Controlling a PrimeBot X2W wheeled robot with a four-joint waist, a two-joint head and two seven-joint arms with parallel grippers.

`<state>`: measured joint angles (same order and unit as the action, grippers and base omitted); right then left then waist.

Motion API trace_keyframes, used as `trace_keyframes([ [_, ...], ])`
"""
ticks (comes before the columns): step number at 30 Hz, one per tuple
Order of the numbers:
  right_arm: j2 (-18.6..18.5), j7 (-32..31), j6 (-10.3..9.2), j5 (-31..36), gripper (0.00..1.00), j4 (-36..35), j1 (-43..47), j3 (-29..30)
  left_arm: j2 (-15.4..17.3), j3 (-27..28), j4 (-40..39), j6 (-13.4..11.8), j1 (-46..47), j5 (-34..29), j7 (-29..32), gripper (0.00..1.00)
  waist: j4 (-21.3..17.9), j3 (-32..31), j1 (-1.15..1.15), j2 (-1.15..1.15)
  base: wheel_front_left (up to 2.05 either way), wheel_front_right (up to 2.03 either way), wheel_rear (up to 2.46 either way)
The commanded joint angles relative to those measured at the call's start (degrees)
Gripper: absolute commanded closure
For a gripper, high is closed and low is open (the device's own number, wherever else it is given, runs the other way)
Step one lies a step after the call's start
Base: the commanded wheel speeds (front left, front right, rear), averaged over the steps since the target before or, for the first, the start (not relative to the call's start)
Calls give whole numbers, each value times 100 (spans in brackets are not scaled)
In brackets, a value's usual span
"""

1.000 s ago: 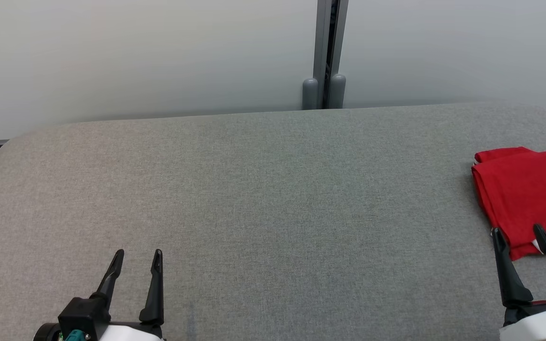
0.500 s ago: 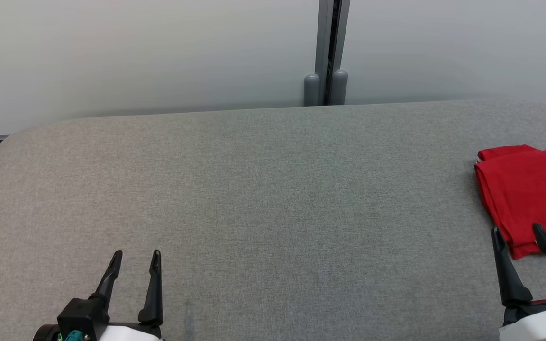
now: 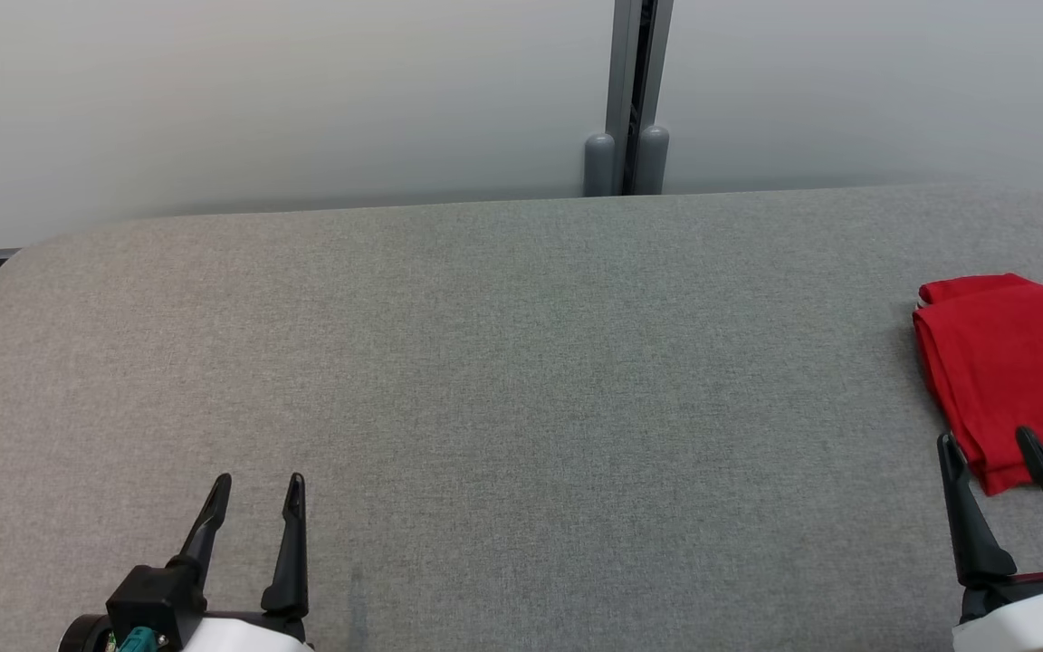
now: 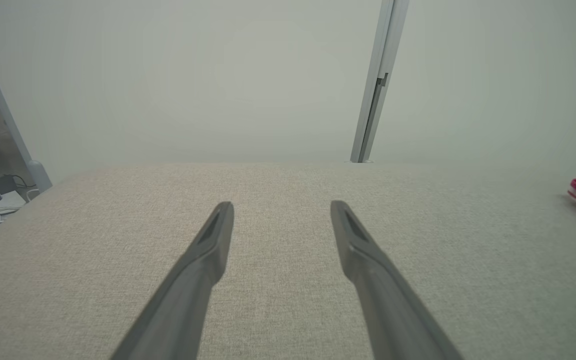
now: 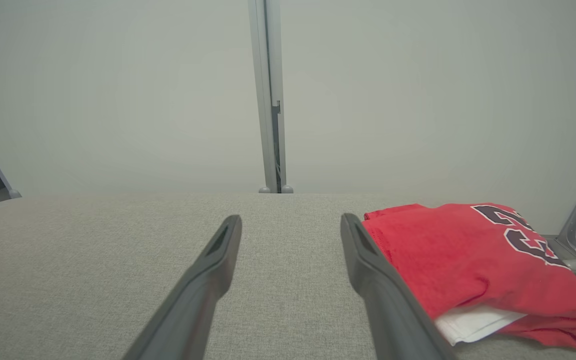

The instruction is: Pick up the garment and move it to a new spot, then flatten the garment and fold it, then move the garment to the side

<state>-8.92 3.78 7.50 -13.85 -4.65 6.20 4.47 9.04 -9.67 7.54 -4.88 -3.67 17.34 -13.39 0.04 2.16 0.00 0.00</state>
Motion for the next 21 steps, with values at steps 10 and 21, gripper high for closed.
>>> trace_keyframes([
  [10, 83, -39, 0, -409, 100, 170, -22, -4, -40, 9, 137, 92, 28, 428, 99, 100, 15, -1, 0, 0, 0, 0, 0],
  [21, 132, -171, 0, -1460, 100, 385, -180, 31, -107, 200, 233, 251, 193, 1421, 348, 100, 14, -17, 0, 0, 0, 0, 0],
])
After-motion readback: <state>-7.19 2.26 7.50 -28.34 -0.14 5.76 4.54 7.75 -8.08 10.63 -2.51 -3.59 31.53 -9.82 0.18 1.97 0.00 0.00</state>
